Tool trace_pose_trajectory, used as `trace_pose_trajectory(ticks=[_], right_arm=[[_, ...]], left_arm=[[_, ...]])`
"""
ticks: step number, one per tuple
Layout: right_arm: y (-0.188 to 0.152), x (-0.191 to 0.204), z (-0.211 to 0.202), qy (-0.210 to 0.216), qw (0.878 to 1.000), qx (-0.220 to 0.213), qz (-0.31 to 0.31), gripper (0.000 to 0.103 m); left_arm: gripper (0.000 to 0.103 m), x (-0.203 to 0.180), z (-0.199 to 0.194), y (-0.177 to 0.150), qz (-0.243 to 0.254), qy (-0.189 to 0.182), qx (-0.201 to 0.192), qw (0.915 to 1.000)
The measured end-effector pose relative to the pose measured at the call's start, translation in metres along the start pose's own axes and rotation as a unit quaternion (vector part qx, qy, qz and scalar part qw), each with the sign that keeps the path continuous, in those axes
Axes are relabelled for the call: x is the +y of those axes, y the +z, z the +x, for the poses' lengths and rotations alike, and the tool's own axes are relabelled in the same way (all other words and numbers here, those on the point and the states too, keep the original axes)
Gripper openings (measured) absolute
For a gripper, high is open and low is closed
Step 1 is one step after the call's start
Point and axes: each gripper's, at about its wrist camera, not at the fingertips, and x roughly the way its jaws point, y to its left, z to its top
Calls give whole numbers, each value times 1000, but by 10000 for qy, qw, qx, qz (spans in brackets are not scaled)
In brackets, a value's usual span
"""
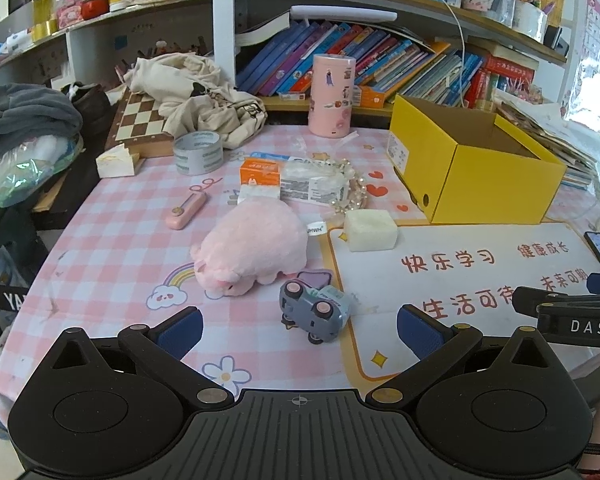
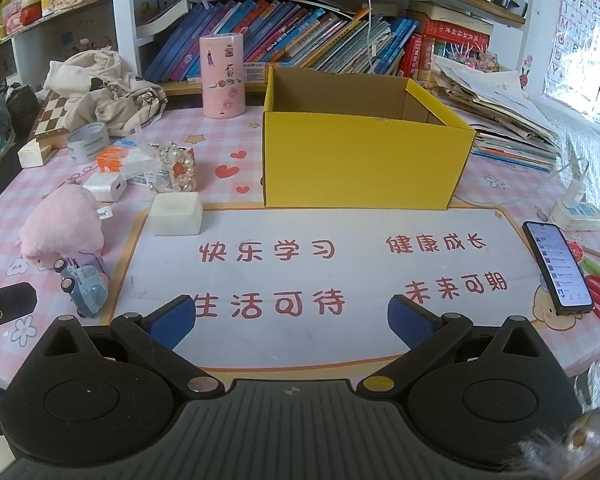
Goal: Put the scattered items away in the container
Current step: 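Move both tools toward the grey toy truck and pink plush pig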
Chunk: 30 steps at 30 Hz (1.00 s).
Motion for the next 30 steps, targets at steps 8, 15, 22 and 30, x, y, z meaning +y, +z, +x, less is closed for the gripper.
trace_pose_trajectory(ticks=[8, 15, 22, 30], right_arm=[[0, 2, -1, -6, 10000, 10, -4, 103], [-1, 2, -2, -7, 10000, 9, -8, 103], [-2, 2, -3, -9, 10000, 2, 4, 103], [-3, 2, -3, -2, 10000, 15, -3, 103]], left_arm=[[103, -1, -2, -1, -8, 17, 16, 10000], [103, -1, -2, -1, 8, 15, 27, 10000], [103, 0, -3, -2, 19, 8, 31, 10000], [103, -1, -3, -3, 28, 0, 57, 10000]])
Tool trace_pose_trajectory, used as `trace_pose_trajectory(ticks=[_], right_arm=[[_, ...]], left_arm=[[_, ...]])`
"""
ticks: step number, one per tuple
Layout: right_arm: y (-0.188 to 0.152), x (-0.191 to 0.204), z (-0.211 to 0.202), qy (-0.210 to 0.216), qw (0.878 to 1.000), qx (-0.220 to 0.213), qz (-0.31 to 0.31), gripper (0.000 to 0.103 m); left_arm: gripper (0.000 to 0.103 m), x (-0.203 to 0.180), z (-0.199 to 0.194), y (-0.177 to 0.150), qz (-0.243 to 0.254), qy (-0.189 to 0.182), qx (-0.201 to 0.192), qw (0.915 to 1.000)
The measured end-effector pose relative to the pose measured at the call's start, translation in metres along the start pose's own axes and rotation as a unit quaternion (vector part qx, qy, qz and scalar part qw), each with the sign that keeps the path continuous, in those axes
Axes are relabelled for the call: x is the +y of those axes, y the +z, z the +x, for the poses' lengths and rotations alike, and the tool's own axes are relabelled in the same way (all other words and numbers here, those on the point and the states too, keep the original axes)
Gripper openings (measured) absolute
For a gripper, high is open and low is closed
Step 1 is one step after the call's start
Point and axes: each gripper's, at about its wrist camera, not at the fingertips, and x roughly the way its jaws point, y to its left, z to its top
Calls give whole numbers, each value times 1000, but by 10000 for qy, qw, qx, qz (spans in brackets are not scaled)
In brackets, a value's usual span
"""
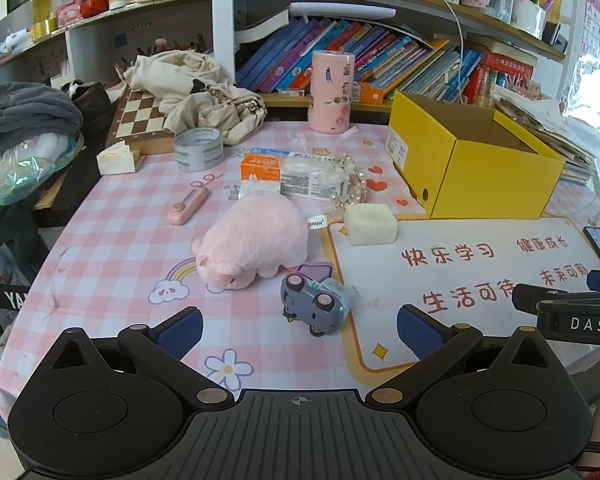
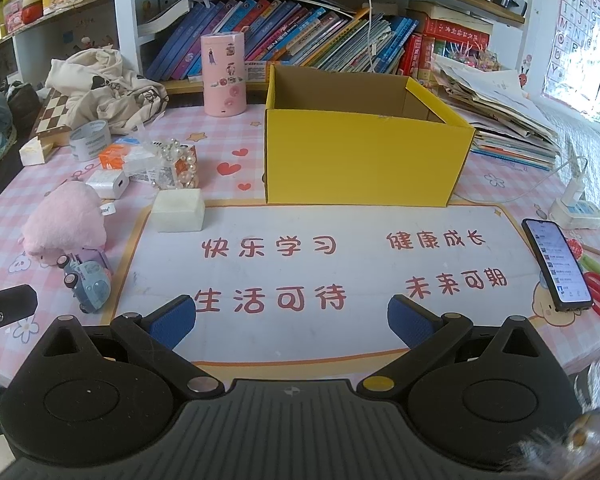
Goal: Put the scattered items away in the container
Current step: 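Move both tools toward the grey toy truck and pink plush pig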
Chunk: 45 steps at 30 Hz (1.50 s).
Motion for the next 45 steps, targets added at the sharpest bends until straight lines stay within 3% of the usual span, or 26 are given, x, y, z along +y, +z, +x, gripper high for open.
trace_pose_trajectory(ticks=[45], right_arm=[[-2, 6, -1, 64, 9999, 16, -116, 103]], left_arm=[[103, 2, -5, -2, 31, -268, -56, 9996]])
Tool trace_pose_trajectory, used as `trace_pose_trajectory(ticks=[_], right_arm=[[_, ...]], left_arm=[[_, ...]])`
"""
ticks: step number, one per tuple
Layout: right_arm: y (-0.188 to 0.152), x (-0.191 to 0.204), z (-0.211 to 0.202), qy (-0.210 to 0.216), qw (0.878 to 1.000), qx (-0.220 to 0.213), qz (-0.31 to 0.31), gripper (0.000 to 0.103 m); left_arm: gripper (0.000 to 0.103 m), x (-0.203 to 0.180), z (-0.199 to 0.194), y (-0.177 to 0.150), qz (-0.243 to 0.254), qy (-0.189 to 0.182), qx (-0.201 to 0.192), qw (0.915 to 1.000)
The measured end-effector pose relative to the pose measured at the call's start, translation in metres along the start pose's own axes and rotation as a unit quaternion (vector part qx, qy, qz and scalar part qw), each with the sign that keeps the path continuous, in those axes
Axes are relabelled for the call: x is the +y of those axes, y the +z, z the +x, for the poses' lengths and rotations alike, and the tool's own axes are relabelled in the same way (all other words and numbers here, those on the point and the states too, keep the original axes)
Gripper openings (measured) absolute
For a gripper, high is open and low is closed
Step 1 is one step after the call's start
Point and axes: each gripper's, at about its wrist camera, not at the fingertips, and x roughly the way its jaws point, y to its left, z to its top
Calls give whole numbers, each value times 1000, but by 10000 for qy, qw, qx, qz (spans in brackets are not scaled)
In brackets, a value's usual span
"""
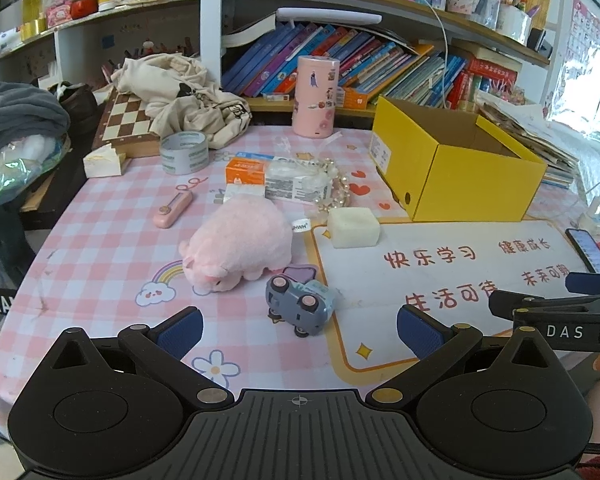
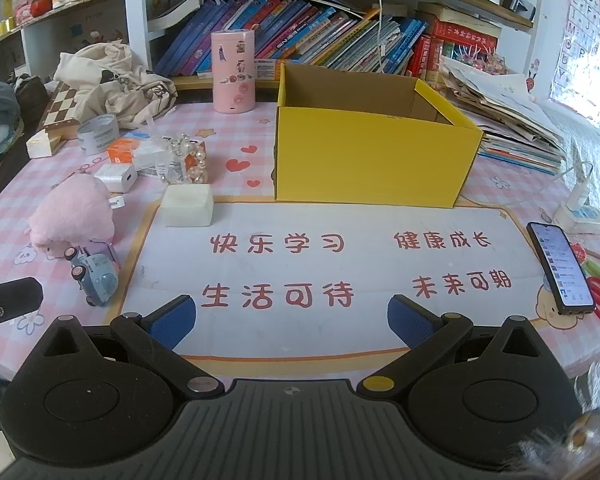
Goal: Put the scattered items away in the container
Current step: 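Move both tools toward the grey toy truck and pink plush pig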
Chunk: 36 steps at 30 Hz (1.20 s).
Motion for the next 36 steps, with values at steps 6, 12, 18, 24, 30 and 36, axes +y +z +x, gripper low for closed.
trace_pose_trajectory(ticks=[6, 12, 18, 24, 30, 36], right_arm=[[0, 0, 2, 77, 9999, 81, -3, 103], [-1, 0, 2, 157, 9998, 133, -20, 103], [-1, 3, 2, 185, 9997, 168, -84, 103], [-2, 3, 3, 186, 9996, 214, -92, 103], [-3, 4, 6, 280, 9992, 266, -78, 103], [-2, 9, 4, 378, 9989, 203, -179, 101]], left_arm=[[103, 0, 1, 0, 29, -11, 83, 10000], [103, -1, 0, 0, 65, -56, 128, 9999], [103, -3, 0, -1, 123, -77, 145, 9998], [103, -7, -3, -1, 281, -70, 50, 9996], [103, -7, -2, 0, 301, -60, 72, 9995], [103, -2, -2, 0, 196, -26, 66, 9998]])
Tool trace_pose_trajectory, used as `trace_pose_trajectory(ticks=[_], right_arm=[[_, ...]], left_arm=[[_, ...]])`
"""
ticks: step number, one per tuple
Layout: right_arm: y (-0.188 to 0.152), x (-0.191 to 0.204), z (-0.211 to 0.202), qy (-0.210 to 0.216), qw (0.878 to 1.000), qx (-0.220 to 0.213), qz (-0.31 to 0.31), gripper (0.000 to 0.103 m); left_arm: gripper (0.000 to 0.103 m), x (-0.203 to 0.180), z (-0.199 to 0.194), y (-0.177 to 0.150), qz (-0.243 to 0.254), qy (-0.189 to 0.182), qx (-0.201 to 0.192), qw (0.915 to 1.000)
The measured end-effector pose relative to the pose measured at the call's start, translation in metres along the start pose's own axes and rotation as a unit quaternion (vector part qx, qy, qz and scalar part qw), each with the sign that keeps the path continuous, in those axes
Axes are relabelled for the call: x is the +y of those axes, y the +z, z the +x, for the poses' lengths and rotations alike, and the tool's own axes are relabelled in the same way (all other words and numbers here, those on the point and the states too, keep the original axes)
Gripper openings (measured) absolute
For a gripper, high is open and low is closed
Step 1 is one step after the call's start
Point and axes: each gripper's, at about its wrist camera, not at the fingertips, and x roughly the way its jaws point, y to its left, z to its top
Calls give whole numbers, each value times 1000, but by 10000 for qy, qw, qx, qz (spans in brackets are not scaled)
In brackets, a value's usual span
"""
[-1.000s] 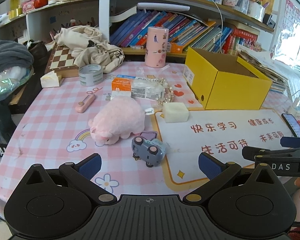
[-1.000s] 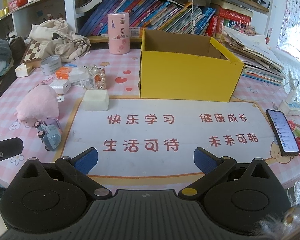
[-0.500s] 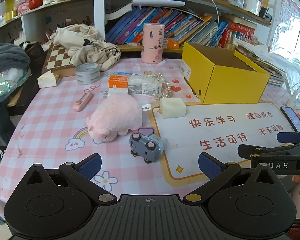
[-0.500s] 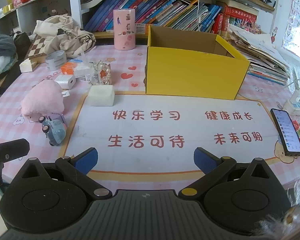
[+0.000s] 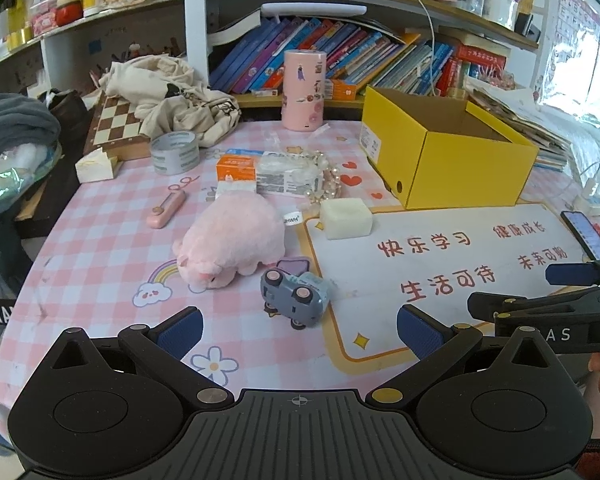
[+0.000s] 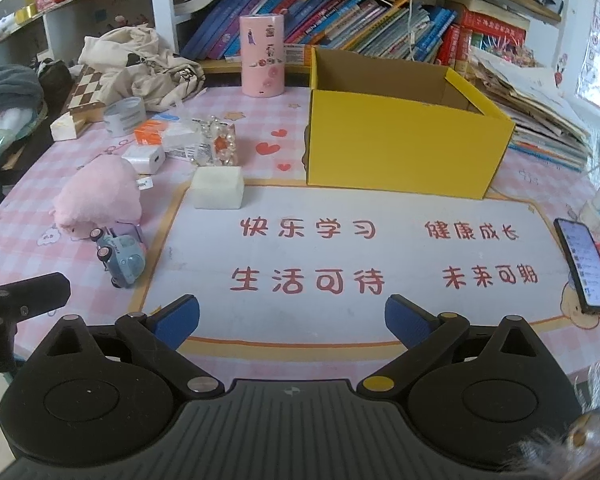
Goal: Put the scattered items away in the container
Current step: 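Grasp the grey toy truck with the right gripper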
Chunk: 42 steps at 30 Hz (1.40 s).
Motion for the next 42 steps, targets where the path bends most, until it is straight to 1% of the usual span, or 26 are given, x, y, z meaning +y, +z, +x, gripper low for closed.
trace_pose_trajectory(ticks=[6, 15, 19, 29, 36, 40, 41, 42], right_arm=[[3, 1, 2, 134, 9999, -19, 8, 101], [9, 11, 7, 232, 9995, -46, -192, 102], [12, 12, 9, 322, 9993, -98, -188, 102], [22, 18, 16, 476, 9981, -90, -377, 102], [27, 29, 24, 703, 9958, -28, -592, 102], [30, 38, 29, 905, 9930, 3, -756, 101], [31, 41, 31, 958, 9922, 20, -799, 101], [31, 43, 33, 1017, 9913, 37, -840, 97]], left_arm=[[103, 6, 1, -1, -115, 69, 17, 9999], [103, 14, 3, -1, -218, 182, 50, 9996], [103, 17, 3, -1, -285, 235, 44, 9993], [103, 27, 5, 1, -554, 470, 42, 9974], [103, 37, 6, -4, -788, 654, 124, 9947], [103, 43, 6, -6, -904, 773, 171, 9928], [103, 44, 6, -7, -929, 798, 186, 9923], [103, 46, 7, -7, -956, 824, 196, 9918]])
